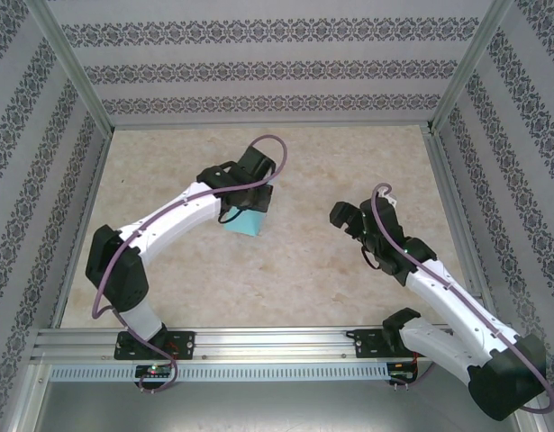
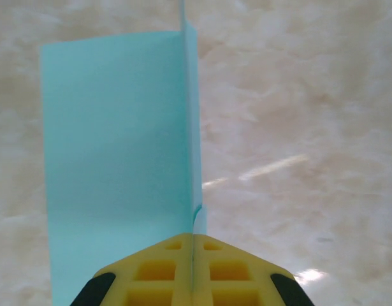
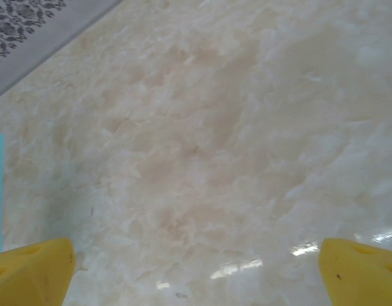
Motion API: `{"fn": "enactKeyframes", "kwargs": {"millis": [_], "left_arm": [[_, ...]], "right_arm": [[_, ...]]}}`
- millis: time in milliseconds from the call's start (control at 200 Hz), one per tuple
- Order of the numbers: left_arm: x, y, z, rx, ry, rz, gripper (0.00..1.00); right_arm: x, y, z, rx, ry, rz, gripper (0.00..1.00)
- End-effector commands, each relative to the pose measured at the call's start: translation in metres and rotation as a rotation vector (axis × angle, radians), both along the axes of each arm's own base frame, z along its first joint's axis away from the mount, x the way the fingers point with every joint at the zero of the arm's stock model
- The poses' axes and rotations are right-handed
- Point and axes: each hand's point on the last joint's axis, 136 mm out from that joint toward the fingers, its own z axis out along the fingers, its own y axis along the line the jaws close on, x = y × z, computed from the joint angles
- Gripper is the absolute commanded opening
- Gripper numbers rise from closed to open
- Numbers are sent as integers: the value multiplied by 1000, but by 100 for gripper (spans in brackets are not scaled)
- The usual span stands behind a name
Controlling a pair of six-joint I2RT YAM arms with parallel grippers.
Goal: Fold a paper plane with a square sheet of paper (pick it up from the middle)
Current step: Turn over the paper at the center of the table.
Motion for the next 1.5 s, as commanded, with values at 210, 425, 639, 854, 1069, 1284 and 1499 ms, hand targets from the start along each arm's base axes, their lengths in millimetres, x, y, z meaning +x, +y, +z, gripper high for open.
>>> {"fn": "enactKeyframes", "kwargs": {"millis": [210,425,639,854,1069,1284,1499], "left_arm": [[10,7,-49,577,-132,24,3],[1,-24,-98,582,-72,-32,3],[-19,-50,-133,442,50,-79,9],[-28,-62,-145,377,114,-104,20],[-36,-82,-107,181,142,-140,41],[-44,-96,-37,-150,132,-188,58],[-25,-56,-10,-373,97,-89,76]], "right_arm": [[-17,-43,-20,-45,47,-148,98],[-24,-62,-24,-37,66,-224,98],[-26,-68,-32,-22,103,-246,98],[-25,-67,-34,0,121,-238,98],[-25,-66,-37,3,139,-231,98],[-16,-46,-37,53,145,-139,98],[-2,1,-35,142,139,28,96]]}}
